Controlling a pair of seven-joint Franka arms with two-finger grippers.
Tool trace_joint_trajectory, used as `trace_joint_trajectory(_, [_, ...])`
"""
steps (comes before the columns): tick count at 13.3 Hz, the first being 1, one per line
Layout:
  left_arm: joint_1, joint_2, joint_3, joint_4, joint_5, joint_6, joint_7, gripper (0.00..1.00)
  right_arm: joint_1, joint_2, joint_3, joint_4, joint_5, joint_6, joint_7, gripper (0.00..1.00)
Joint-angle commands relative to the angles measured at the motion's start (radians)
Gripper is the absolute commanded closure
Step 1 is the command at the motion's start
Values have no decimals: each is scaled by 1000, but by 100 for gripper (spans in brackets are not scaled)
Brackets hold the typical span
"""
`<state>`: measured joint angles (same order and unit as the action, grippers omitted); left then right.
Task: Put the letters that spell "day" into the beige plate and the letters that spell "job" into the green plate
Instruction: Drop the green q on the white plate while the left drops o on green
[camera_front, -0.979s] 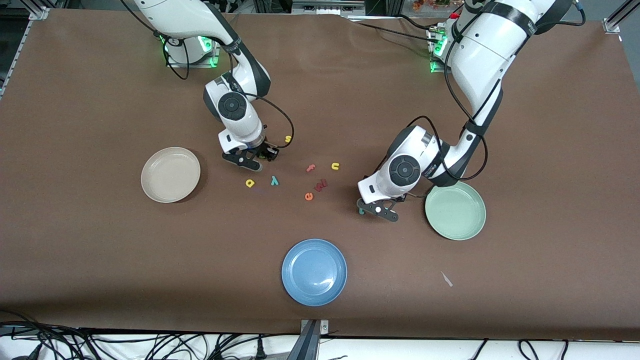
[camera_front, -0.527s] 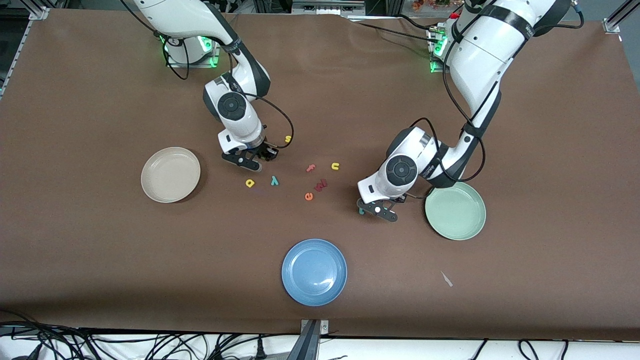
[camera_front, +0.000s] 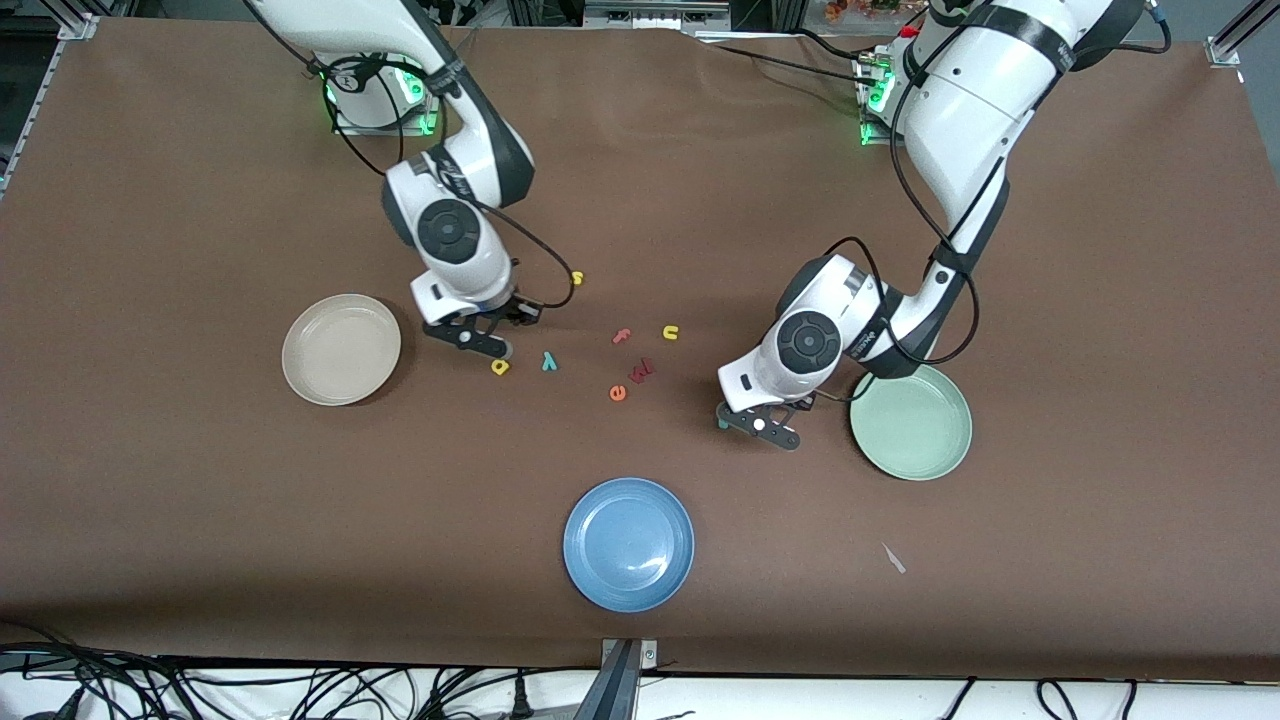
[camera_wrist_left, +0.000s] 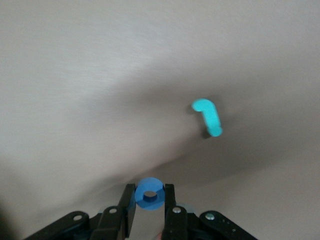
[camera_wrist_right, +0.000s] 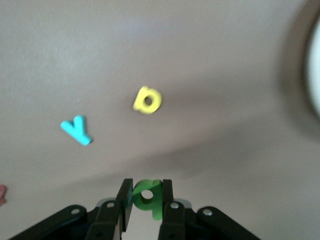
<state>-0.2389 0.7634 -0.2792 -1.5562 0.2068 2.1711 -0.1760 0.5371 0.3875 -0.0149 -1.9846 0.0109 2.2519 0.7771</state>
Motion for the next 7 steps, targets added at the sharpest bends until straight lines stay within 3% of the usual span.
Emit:
trace_joint_trajectory(1, [61, -93, 0, -5, 40, -89, 33, 100, -6, -53, -78, -16, 15, -63, -175, 99])
trace_joint_trajectory(7, [277, -128, -6, -21, 25, -125, 488, 100, -12, -33, -243, -20, 15, -37, -554, 100])
